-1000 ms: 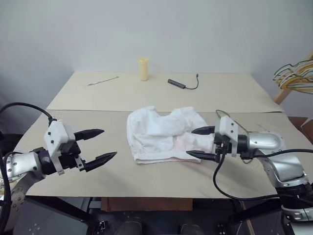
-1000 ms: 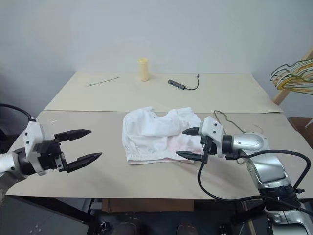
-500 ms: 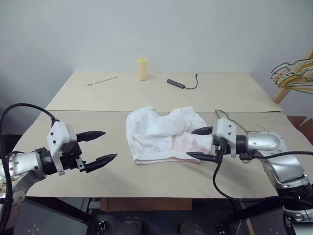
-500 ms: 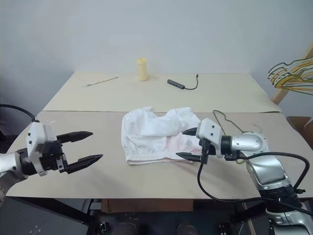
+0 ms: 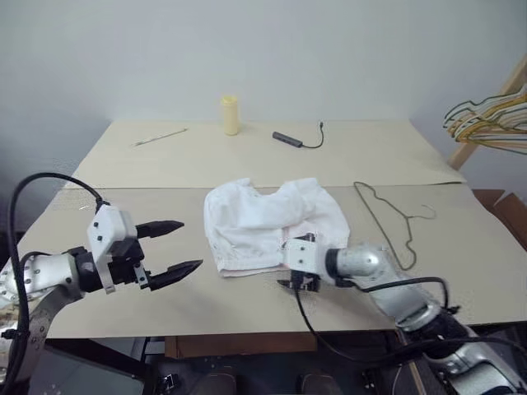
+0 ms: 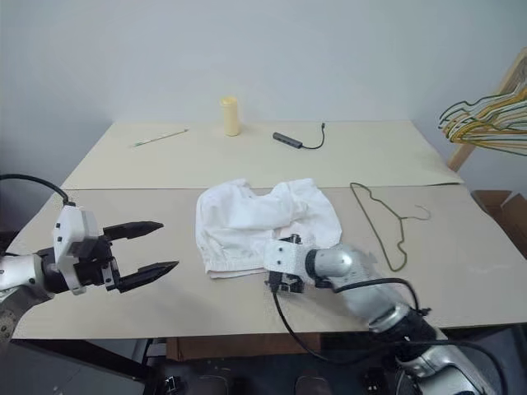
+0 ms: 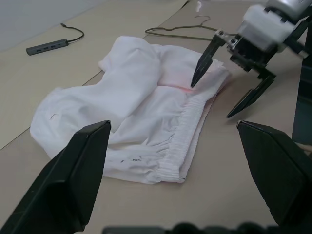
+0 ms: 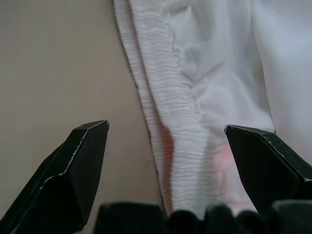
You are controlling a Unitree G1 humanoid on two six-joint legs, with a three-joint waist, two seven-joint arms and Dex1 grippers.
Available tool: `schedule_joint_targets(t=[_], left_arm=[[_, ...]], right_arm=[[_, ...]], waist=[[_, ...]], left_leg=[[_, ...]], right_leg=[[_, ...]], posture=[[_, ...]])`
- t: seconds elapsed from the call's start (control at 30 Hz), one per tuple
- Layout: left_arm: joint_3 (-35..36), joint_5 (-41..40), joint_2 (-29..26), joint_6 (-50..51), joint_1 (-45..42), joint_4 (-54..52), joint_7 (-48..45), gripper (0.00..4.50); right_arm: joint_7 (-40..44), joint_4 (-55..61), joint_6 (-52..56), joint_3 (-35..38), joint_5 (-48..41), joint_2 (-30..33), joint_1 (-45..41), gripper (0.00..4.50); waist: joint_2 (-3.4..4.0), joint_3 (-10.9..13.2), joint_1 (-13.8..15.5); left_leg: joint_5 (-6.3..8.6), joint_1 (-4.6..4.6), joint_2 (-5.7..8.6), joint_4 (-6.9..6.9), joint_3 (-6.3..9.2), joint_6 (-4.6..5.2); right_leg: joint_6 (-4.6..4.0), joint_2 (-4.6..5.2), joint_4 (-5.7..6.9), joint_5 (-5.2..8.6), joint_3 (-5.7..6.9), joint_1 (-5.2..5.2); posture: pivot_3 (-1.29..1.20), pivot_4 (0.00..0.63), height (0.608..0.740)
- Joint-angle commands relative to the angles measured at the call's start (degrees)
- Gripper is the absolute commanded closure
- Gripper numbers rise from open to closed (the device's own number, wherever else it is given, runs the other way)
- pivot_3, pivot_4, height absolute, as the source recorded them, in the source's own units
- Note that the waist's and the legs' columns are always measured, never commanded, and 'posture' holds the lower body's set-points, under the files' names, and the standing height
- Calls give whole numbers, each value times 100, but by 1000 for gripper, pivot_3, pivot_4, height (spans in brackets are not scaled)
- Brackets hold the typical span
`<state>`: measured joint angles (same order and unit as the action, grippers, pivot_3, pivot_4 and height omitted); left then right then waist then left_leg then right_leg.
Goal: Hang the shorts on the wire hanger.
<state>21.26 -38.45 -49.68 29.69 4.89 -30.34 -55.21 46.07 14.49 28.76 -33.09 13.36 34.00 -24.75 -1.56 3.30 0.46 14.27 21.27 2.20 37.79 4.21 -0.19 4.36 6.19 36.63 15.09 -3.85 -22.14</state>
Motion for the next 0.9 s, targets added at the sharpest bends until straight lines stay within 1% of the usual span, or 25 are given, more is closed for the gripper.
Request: schedule_joint_targets(t=[0.03, 0.1, 0.27, 0.4, 0.43, 0.53, 0.6, 0.67, 0.77, 0.83, 0.9], left_arm=[[47, -17, -12, -109, -83, -14, -26, 0], [86, -16, -3, -120, -25, -32, -37, 0], [105, -11, 18, -141, 38, -65, -11, 0], [81, -10, 13, -170, 16, -44, -6, 0], [70, -5, 11, -177, 5, -38, -7, 0], [55, 1, 0, -189, -8, -25, -28, 0], [36, 7, -10, -201, -39, 5, -52, 0], [4, 15, -13, -212, -76, 33, -71, 0], [-35, 37, -5, -229, -112, 51, -88, 0], [-61, 41, 5, -228, -139, 60, -82, 0], [-79, 49, 16, -228, -143, 51, -67, 0]], right_arm=[[-334, -412, -112, -136, 737, 48, -214, 613], [-309, -478, -246, -66, 782, 113, -225, 1169], [-112, -551, -705, 58, 679, 207, -209, 2990], [-33, -689, -1030, 169, 624, 270, -254, 4357], [-55, -812, -1238, 233, 620, 319, -294, 4467], [220, -1250, -1804, 420, 487, 594, -501, 4467], [317, -2089, -3004, 496, 495, 1005, -884, 4467], [44, -3232, -4574, 484, 648, 1279, -1385, 4467], [-471, -4564, -5784, 289, 1159, 1351, -2020, 4467], [-538, -5384, -6422, 159, 1397, 1355, -2409, 4467], [-489, -5934, -6671, 173, 1442, 1274, -2634, 3932]], waist=[[3, 1, -7], [2, 1, 6], [2, 2, 16], [2, 2, 2], [2, 2, -3], [4, 4, -11], [8, 10, -3], [14, 15, -17], [15, 18, -82], [14, 18, -146], [14, 18, -198]], left_leg=[[1, -2, 0, 0, 1, -1], [1, -5, 0, 0, 1, -2], [1, -8, 0, 0, 0, -2], [1, -7, -1, 0, 1, -2], [1, -7, -1, 0, 1, -2], [1, -7, -1, 0, -1, -2], [1, -8, -1, 0, -2, -2], [1, -11, -1, 1, -8, -2], [1, -10, -3, 0, -15, -2], [1, -9, -7, -8, -15, -3], [3, -4, -10, -13, -14, -5]], right_leg=[[-1, 0, -1, 0, 0, 0], [-1, -1, -1, 0, 0, 0], [-1, -1, 0, 1, 2, 5], [-2, -2, 1, 1, 2, 7], [-2, -2, 1, 1, 1, 8], [-2, -2, -1, 1, 1, 10], [-2, -2, 0, 1, 2, 12], [-2, -2, -1, 1, 2, 13], [-9, -2, 2, 3, 1, 22], [-17, -6, 1, 8, 1, 20], [-21, -8, 0, 10, -1, 14]], posture=[[26, 38, 740], [37, 38, 740], [38, 37, 740], [38, 36, 740], [36, 33, 740], [36, 33, 740], [27, 27, 740], [27, 27, 740], [27, 27, 740], [22, 24, 740], [27, 26, 740]])
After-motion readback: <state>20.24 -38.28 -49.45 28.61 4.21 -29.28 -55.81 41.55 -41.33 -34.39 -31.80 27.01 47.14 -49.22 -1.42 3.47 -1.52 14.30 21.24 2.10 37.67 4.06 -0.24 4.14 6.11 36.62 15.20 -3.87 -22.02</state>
